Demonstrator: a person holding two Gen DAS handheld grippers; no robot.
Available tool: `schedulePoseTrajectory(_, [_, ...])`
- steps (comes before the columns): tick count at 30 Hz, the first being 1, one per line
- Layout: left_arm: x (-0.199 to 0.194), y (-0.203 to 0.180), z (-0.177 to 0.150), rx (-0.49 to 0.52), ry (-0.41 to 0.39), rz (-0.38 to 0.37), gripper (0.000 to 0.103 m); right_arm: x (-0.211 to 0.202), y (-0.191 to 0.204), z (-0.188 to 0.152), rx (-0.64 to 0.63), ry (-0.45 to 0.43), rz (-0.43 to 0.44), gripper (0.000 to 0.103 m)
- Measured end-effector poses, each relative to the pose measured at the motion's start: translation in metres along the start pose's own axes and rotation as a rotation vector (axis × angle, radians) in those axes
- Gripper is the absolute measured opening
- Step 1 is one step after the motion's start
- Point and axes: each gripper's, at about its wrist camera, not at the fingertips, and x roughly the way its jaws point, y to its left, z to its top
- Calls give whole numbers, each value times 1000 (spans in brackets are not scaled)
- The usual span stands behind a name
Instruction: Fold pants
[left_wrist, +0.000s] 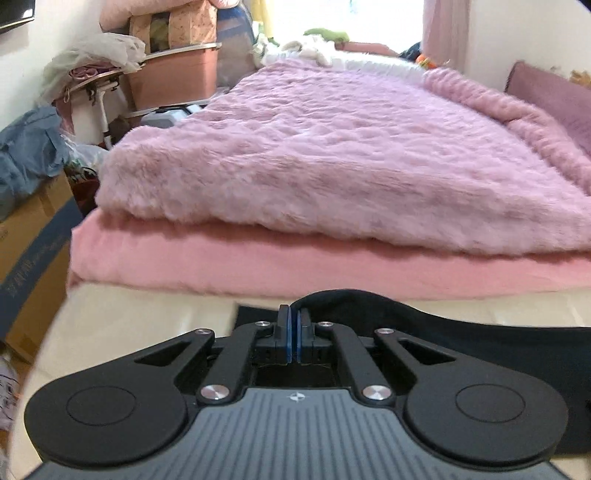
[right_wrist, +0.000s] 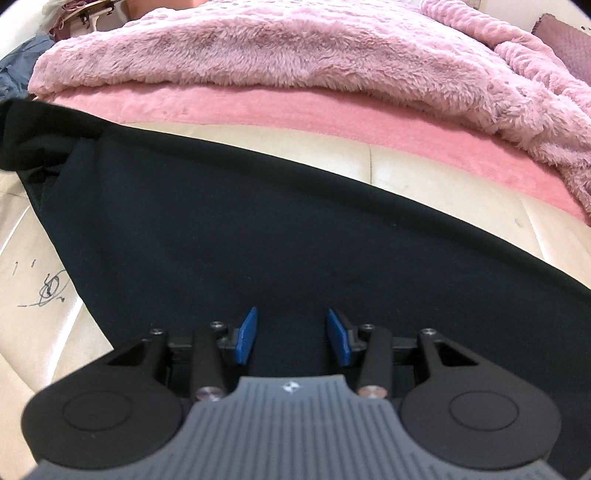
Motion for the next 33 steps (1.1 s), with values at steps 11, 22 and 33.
schedulePoseTrajectory(11, [103, 23, 12, 43, 160, 75, 7, 3, -3, 1, 7, 11, 26, 41])
schedulePoseTrajectory(22, [52, 77, -30, -424, 96, -39, 40, -3, -4, 7, 5, 6, 31, 34])
schedulePoseTrajectory(33, [75, 86, -73, -766, 121, -82, 40, 5, -5, 9, 41, 1, 11, 35])
